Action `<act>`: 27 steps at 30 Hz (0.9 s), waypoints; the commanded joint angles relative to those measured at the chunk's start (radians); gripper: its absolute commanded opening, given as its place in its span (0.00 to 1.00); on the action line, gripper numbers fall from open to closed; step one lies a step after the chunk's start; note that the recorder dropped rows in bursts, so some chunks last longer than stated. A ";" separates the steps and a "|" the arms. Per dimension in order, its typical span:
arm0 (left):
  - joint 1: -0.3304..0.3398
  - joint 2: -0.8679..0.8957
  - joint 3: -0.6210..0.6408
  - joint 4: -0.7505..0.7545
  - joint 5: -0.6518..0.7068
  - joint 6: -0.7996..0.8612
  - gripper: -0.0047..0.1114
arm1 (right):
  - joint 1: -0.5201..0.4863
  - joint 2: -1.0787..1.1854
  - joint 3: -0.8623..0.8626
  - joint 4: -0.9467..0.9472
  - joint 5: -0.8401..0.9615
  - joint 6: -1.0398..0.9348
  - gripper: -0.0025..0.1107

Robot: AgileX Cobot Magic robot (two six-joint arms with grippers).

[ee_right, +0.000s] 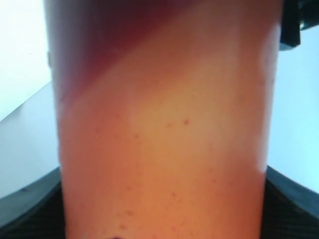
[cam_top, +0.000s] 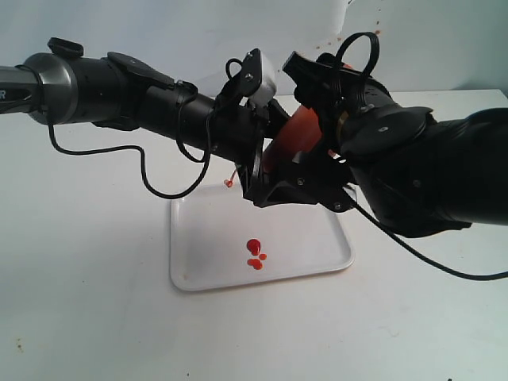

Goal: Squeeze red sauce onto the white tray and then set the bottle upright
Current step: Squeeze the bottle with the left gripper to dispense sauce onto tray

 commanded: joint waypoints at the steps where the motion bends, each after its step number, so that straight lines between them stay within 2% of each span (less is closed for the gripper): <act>1: -0.005 -0.007 -0.004 -0.023 -0.008 -0.046 0.88 | -0.004 -0.013 -0.012 -0.030 0.029 0.009 0.02; 3: -0.005 -0.007 -0.004 -0.023 -0.017 -0.095 0.70 | -0.004 -0.013 -0.012 -0.030 0.029 0.009 0.02; 7: -0.005 -0.007 -0.004 -0.013 0.009 -0.119 0.11 | -0.004 -0.013 -0.012 -0.030 0.029 0.009 0.02; 8: -0.005 -0.007 -0.004 -0.006 0.019 -0.106 0.05 | -0.004 -0.013 -0.012 -0.030 0.029 0.009 0.02; 23: -0.005 -0.007 -0.004 0.003 0.014 -0.102 0.06 | -0.004 -0.013 -0.012 -0.030 0.029 0.009 0.02; 27: -0.005 -0.007 -0.004 0.069 0.014 -0.092 0.07 | -0.004 -0.013 -0.012 -0.030 0.029 0.009 0.02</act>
